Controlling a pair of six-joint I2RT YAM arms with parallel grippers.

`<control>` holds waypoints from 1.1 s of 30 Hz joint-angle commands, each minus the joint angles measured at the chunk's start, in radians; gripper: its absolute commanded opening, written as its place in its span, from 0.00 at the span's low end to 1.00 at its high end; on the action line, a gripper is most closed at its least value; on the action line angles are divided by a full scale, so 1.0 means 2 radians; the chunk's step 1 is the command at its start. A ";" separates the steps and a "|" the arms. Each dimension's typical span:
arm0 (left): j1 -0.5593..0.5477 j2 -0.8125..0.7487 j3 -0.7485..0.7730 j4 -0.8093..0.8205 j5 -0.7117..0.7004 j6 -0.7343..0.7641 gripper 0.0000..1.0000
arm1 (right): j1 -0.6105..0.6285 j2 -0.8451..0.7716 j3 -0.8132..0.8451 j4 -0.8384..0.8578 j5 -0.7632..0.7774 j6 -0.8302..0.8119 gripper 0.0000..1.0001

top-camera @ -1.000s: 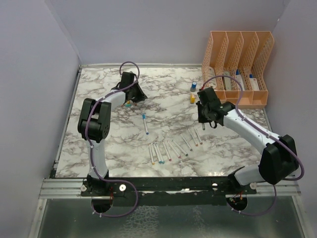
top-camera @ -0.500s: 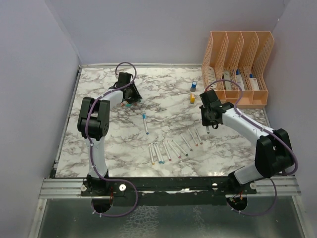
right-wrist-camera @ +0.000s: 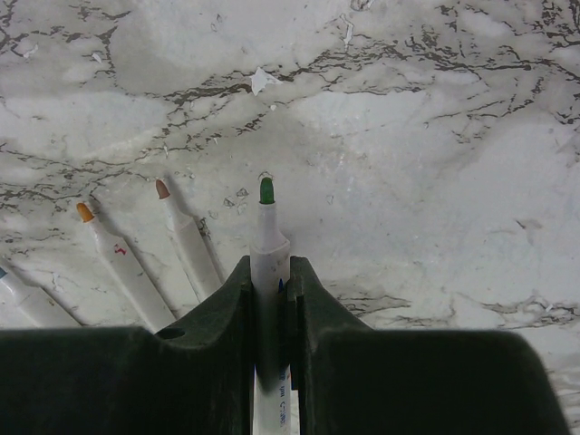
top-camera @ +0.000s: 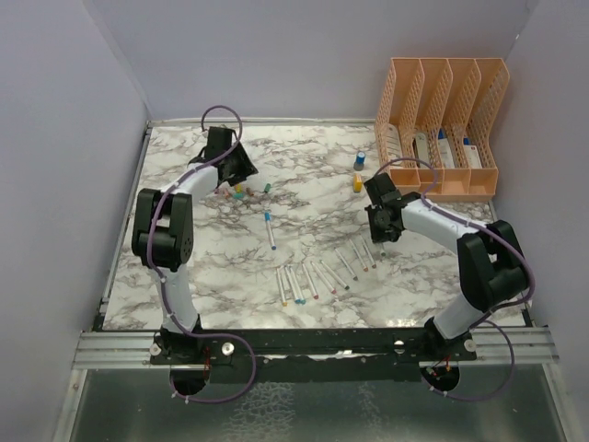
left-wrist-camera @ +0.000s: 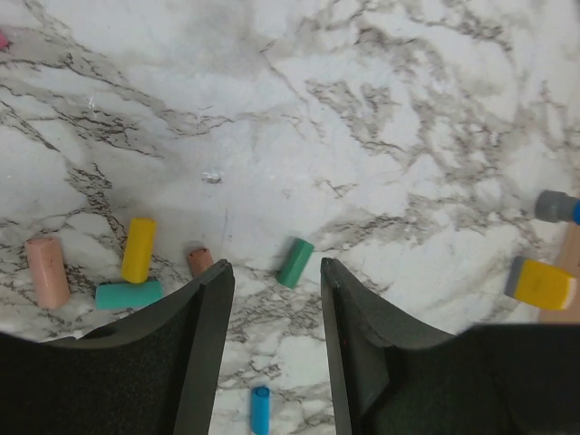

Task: Open the pen caps

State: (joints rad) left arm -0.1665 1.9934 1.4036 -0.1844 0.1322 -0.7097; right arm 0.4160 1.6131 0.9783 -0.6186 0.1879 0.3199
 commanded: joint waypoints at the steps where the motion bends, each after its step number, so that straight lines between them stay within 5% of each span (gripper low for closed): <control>1: 0.003 -0.086 -0.010 0.019 0.022 -0.011 0.47 | -0.006 0.014 -0.005 0.023 -0.016 0.000 0.09; 10: 0.003 -0.171 -0.057 0.025 0.032 -0.021 0.47 | -0.009 0.024 0.002 0.019 -0.016 0.002 0.46; 14: 0.003 -0.200 -0.067 0.020 0.032 -0.022 0.49 | -0.009 0.003 0.012 0.017 -0.009 0.004 0.48; 22: 0.007 -0.262 -0.117 0.059 0.045 -0.041 0.98 | -0.008 -0.033 0.088 0.017 -0.035 -0.034 0.55; 33: 0.023 -0.318 -0.169 0.071 0.061 -0.065 0.99 | 0.115 0.103 0.229 0.029 -0.066 -0.027 0.59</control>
State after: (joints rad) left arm -0.1421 1.4155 1.0962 -0.0704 0.2241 -0.8143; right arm 0.5266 1.6955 1.3594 -0.5785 0.0952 0.2569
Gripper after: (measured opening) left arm 0.991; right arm 0.583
